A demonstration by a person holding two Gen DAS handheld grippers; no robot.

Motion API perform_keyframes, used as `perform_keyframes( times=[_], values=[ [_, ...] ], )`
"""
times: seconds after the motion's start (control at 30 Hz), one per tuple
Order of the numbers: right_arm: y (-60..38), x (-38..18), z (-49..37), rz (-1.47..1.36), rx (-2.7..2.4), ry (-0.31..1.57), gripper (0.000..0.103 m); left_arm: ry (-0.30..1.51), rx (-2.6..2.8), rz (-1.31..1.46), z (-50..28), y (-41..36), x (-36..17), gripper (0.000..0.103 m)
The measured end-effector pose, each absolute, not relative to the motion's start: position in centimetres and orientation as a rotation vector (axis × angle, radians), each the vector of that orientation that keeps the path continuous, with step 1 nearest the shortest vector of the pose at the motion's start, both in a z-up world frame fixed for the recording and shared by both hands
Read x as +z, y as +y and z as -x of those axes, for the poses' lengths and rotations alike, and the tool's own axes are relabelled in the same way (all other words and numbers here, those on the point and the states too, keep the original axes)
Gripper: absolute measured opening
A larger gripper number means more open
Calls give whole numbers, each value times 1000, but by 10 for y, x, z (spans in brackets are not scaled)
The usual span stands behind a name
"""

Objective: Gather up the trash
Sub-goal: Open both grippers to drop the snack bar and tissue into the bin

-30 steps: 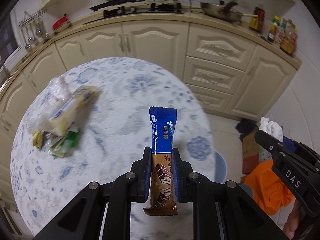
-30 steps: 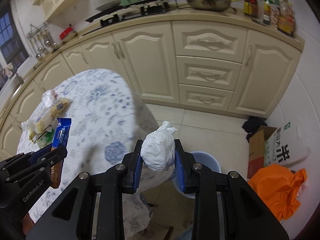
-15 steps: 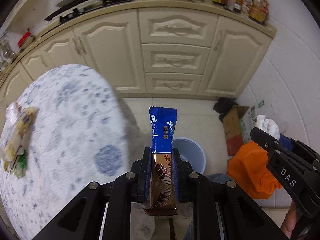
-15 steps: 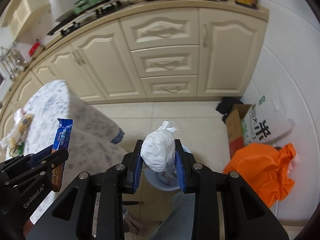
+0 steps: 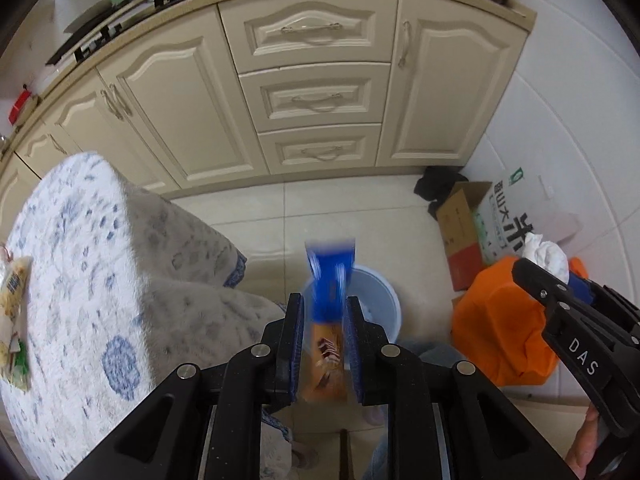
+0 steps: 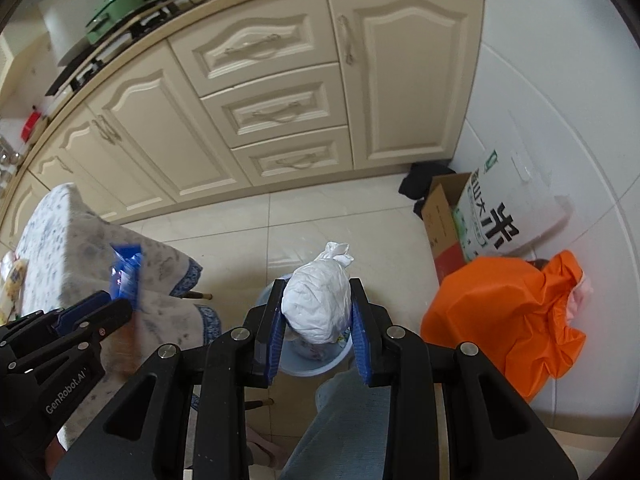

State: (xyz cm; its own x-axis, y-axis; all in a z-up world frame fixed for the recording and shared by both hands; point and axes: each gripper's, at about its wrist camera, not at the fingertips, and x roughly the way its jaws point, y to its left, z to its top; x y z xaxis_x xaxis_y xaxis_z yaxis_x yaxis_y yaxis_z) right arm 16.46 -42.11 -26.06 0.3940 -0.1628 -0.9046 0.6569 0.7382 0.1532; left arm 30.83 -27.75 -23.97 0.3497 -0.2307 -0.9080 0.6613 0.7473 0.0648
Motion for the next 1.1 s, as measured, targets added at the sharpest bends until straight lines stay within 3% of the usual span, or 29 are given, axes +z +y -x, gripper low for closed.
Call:
perform_keyframes(
  times=[0.07, 0.13, 0.2, 1.1],
  values=[
    [-424, -265, -163, -554, -558, 1051, 30, 1064, -610, -476, -304, -284, -243, 20],
    [-427, -268, -163, -564, -559, 1057, 30, 1067, -612, -481, -305, -290, -247, 30],
    [-428, -271, -162, -569, -558, 1061, 30, 1060, -615, -482, -300, -292, -250, 50],
    [-379, -253, -201, -501, -452, 1049, 32, 1044, -549, -410, -301, -214, -226, 51]
  ],
)
